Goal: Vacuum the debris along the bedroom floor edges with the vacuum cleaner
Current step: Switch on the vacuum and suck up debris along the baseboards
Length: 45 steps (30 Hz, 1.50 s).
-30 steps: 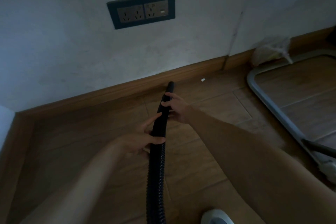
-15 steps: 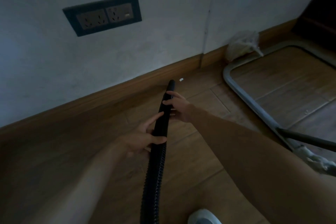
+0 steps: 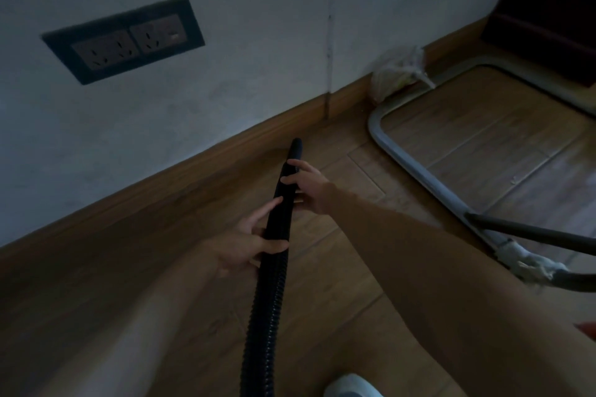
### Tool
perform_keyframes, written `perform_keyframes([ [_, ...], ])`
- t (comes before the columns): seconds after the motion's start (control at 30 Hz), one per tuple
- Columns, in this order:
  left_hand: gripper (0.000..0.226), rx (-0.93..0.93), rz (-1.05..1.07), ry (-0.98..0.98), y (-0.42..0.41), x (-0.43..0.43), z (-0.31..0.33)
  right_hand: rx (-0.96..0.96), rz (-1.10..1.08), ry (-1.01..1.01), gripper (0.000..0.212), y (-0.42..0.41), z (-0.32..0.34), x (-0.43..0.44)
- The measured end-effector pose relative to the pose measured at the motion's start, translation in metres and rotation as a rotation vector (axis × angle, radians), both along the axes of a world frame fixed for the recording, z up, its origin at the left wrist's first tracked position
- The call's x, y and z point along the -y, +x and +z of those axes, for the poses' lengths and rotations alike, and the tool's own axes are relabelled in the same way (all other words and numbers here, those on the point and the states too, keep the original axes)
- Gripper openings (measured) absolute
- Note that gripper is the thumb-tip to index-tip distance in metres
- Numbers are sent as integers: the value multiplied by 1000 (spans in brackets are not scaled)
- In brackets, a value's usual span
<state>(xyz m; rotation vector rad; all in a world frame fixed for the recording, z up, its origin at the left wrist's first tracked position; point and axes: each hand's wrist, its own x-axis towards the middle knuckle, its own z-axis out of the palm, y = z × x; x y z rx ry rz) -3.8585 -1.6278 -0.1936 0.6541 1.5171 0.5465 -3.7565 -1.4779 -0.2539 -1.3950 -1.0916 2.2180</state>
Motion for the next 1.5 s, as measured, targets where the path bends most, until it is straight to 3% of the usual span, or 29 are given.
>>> perform_keyframes([
  [0.7,85,23,16,-31,-12,38,0,-1,33,-19,50,-5,-4,36],
  [1.03,82,112,-92,-43,-14,79,-4,28,1,10,50,11,-9,85],
  [1.27,82,91,-247,38,-4,100,9,-4,-36,57,58,48,20,111],
  [1.5,81,150,-276,109,18,121,38,-47,-76,226,63,88,71,133],
])
